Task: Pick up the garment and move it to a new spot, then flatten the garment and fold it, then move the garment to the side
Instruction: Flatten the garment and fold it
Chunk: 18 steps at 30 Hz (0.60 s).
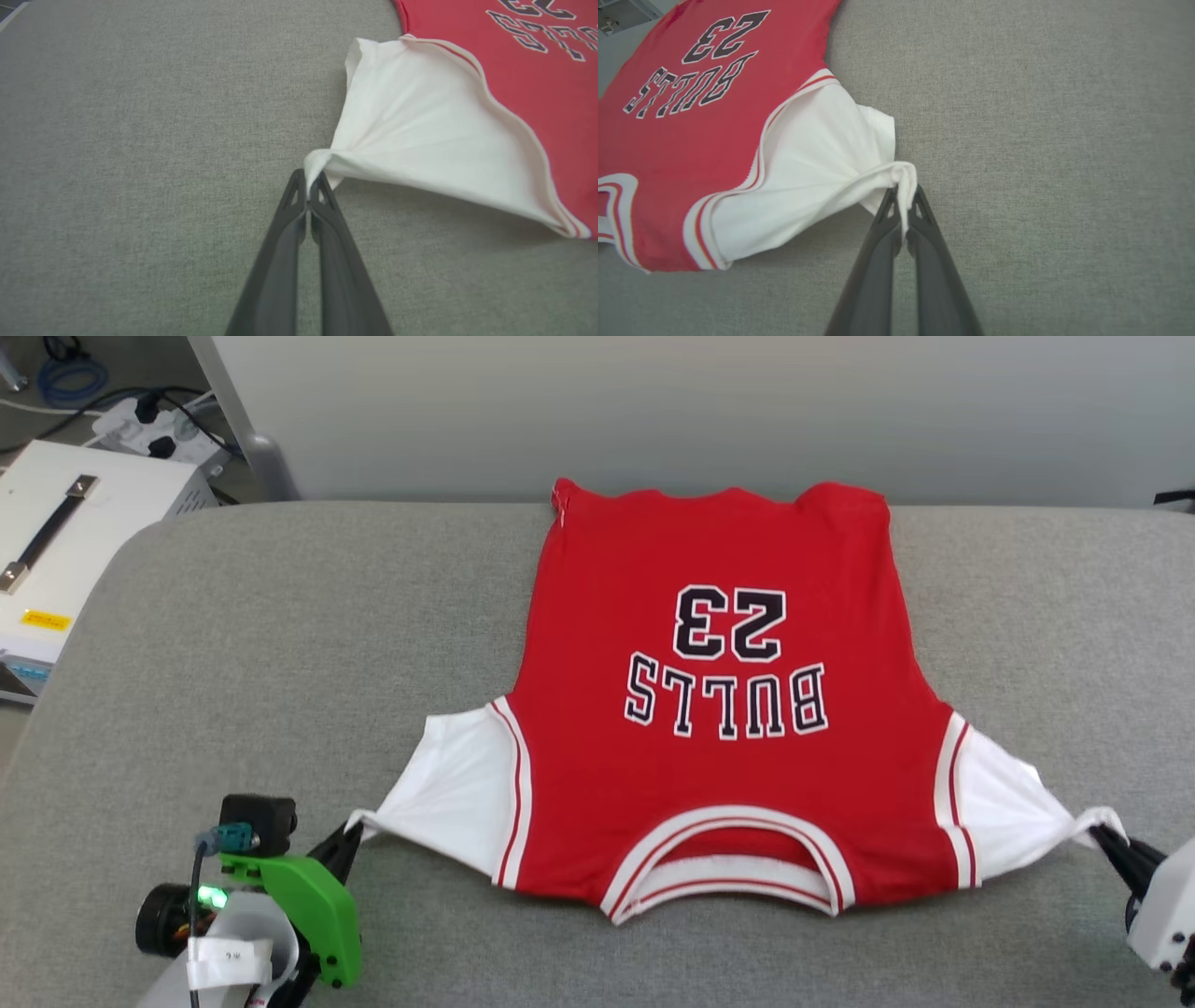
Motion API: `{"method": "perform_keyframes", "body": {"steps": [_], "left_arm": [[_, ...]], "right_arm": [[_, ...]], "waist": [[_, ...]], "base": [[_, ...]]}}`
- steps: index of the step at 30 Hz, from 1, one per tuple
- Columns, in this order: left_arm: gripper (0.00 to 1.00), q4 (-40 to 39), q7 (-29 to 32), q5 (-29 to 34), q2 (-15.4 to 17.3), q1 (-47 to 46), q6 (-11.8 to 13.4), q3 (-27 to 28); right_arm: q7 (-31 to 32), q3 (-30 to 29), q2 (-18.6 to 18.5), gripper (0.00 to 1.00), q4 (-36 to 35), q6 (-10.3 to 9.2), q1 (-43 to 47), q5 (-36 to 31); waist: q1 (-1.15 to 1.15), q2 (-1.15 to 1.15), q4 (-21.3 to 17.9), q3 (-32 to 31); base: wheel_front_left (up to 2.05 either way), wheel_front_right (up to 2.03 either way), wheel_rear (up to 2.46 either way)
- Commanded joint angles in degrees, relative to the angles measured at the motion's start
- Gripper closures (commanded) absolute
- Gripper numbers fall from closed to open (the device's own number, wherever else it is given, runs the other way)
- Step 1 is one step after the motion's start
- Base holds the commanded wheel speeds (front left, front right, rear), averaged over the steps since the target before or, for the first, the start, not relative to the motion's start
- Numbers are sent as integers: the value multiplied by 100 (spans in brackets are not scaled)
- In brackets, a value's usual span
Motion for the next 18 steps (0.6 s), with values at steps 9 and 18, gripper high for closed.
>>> {"method": "perform_keyframes", "body": {"steps": [9, 18], "left_arm": [[100, -1013, 781, -364, 455, 1124, 293, 4], [100, -2358, 1534, -528, 649, 1514, 609, -95]], "right_arm": [[920, -225, -181, 100, -605, -11, 1169, 270], [1516, -715, -163, 0, -1201, -11, 1553, 114]], "waist": [[1, 0, 40, -367], [1, 0, 65, -207]], "base": [[0, 0, 0], [0, 0, 0]]}}
